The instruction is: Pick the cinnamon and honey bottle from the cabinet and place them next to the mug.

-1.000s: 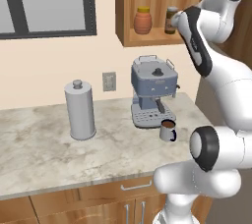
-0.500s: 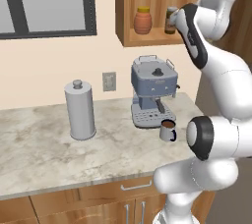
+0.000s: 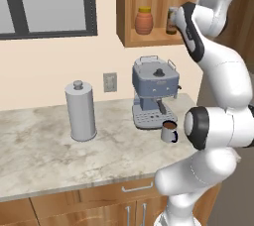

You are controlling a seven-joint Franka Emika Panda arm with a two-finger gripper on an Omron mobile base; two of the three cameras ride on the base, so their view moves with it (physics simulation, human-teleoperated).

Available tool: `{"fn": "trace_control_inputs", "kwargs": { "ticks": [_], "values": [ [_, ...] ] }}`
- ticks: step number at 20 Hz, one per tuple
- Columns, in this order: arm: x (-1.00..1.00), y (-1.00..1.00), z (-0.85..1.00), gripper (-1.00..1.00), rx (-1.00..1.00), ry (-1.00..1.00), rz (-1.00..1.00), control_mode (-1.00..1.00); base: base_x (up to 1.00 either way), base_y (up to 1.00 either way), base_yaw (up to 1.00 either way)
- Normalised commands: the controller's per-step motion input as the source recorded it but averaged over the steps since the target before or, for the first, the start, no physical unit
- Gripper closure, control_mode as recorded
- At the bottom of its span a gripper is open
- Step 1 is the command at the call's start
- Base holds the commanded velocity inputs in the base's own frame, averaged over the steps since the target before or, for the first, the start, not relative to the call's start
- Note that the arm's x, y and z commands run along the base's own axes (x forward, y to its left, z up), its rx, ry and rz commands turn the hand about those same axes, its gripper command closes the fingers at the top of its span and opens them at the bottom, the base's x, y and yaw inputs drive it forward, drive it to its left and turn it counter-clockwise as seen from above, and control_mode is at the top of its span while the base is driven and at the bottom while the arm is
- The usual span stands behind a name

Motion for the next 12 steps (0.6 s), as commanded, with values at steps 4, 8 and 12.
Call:
{"fn": "trace_control_inputs", "kwargs": {
  "ticks": [4,8,12],
  "values": [
    [0.38,0.00,-0.04,-1.00,0.00,0.00,0.00,-1.00,0.00,0.00,0.00],
    [0.32,0.00,-0.04,-1.00,0.00,0.00,0.00,-1.00,0.00,0.00,0.00],
    [0.28,0.00,-0.06,-1.00,0.00,0.00,0.00,-1.00,0.00,0.00,0.00]
  ]
}}
